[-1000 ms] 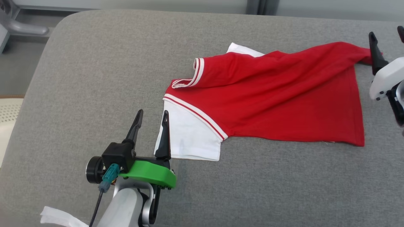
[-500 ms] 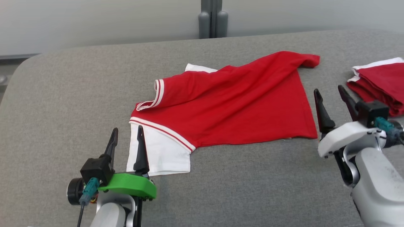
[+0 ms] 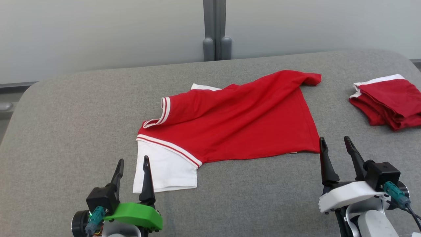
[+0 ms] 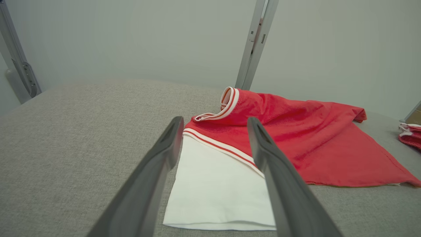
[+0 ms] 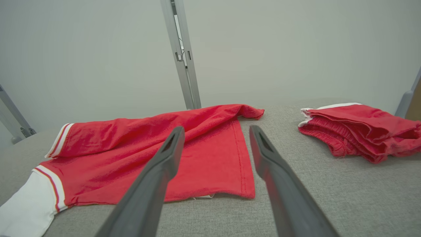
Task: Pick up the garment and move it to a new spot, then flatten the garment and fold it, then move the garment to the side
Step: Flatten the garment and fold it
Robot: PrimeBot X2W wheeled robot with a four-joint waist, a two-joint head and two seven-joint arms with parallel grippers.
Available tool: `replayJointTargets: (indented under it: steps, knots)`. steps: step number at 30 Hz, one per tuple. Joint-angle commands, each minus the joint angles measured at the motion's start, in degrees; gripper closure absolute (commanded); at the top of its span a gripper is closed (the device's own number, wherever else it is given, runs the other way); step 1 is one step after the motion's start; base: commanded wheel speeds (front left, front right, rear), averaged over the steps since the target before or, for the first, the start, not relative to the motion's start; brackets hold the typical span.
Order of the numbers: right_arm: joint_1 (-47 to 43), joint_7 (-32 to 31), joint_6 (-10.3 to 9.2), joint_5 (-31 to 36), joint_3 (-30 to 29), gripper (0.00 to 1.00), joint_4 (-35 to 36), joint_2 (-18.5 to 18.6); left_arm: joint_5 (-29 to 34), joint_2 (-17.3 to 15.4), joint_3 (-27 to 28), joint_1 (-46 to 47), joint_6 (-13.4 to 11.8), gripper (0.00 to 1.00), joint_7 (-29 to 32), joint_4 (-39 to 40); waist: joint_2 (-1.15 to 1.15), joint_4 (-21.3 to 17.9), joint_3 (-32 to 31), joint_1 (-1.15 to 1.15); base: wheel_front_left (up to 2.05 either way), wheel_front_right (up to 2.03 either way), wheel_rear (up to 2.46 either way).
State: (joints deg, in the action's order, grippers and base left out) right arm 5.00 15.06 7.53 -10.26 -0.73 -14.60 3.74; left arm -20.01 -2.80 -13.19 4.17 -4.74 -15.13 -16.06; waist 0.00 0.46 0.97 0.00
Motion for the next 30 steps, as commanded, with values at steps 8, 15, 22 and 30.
replayJointTargets:
  steps: [8, 15, 22, 30]
  knots:
    - [-2.8, -0.2, -0.09, -0.5, 0.6, 0.00, 2.7, -0.8, 1.0, -0.2, -0.1, -1.1, -0.1, 0.00, 0.0, -1.4, 0.00, 1.0, -1.2, 0.00, 0.00, 0.00, 0.00]
    - [-3.2, -0.7, -0.09, 0.0, 0.6, 0.00, 3.3, -0.8, 1.0, -0.2, -0.2, -0.7, -0.3, 0.00, 0.0, -1.3, 0.00, 1.5, -1.1, 0.00, 0.00, 0.00, 0.00]
    - [-3.3, -2.2, -0.09, 1.0, 0.5, 0.00, 3.3, -0.8, 1.5, -0.2, -0.3, 0.2, 0.6, 0.00, 0.0, -2.7, 0.00, 1.4, -0.1, 0.00, 0.00, 0.00, 0.00]
    - [-2.6, -3.3, -0.09, 0.3, 0.3, 0.00, 2.9, -0.8, -0.9, -1.1, 0.9, 5.3, 0.0, 0.00, 6.4, -12.5, 0.00, 0.6, 1.8, 0.00, 0.00, 0.00, 0.00]
